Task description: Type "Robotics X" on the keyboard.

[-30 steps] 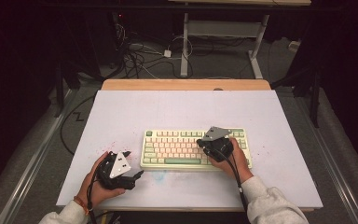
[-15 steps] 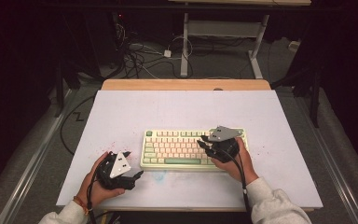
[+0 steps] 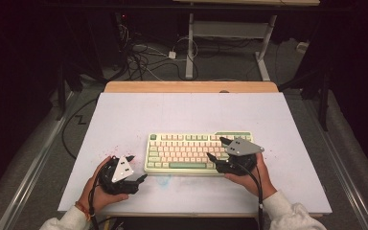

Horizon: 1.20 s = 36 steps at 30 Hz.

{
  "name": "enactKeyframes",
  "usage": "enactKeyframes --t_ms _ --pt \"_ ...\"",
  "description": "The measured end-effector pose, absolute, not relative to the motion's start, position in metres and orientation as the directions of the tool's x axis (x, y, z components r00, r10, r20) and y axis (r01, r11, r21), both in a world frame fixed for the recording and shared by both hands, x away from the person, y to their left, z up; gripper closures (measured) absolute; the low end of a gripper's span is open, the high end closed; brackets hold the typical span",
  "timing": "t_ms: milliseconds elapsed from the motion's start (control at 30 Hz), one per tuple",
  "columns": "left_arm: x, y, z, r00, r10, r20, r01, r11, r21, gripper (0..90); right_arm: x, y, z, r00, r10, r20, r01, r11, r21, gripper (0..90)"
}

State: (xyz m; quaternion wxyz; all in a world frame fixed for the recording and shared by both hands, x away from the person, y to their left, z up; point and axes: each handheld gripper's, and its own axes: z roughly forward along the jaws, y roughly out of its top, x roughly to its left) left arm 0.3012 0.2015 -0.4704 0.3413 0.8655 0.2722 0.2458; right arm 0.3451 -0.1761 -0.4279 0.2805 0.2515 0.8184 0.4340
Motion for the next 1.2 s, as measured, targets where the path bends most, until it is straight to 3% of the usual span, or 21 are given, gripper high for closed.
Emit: enactKeyframes --t_ms 733,1067,1200 --pt "0.302 0.201 -0.468 0.727 0.648 0.227 0.315 -0.608 0.729 28.1 0.31 -0.224 -0.437 -0.631 0.729 -0.264 0.185 0.472 0.862 26.2" --pt "0.305 0.203 -0.465 0.734 0.654 0.182 0.336 -0.583 0.74 35.2 0.299 -0.236 -0.445 -0.599 0.757 -0.262 0.206 0.462 0.863 26.0" --pt "0.308 0.205 -0.464 0.729 0.667 0.156 0.356 -0.564 0.745 44.6 0.295 -0.238 -0.448 -0.604 0.754 -0.259 0.216 0.468 0.857 26.0"
